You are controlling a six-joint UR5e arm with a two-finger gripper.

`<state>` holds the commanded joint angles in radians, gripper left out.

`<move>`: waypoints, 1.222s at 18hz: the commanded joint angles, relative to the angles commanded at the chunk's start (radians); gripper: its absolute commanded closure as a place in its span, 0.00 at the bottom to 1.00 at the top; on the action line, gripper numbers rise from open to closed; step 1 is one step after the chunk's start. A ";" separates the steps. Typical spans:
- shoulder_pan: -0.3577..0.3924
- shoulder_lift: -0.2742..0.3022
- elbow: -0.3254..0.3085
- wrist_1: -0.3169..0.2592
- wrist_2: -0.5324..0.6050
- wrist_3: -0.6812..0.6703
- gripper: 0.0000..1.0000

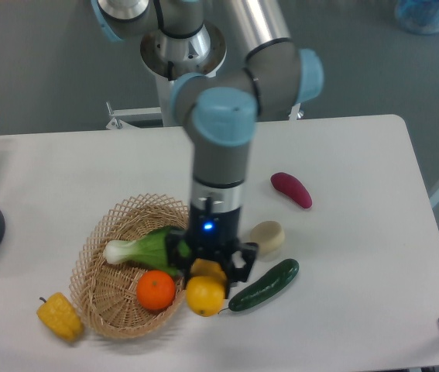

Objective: Place the mango in the basket
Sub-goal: 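Carry the yellow fruit over the wicker basket, then lower the yellow fruit into the basket beside the orange and release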

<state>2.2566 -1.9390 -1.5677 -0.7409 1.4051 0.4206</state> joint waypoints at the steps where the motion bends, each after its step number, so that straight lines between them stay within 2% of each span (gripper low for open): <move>1: -0.015 -0.002 0.000 -0.002 0.003 -0.038 0.64; 5: -0.057 -0.026 -0.005 -0.002 0.011 -0.187 0.64; 7: -0.081 -0.044 -0.020 0.002 0.020 -0.188 0.64; 12: -0.135 -0.118 -0.006 0.005 0.026 -0.187 0.64; 18: -0.178 -0.140 -0.018 0.008 0.023 -0.201 0.63; 22: -0.181 -0.159 -0.011 0.008 0.021 -0.209 0.62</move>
<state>2.0755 -2.0984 -1.5785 -0.7332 1.4266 0.2117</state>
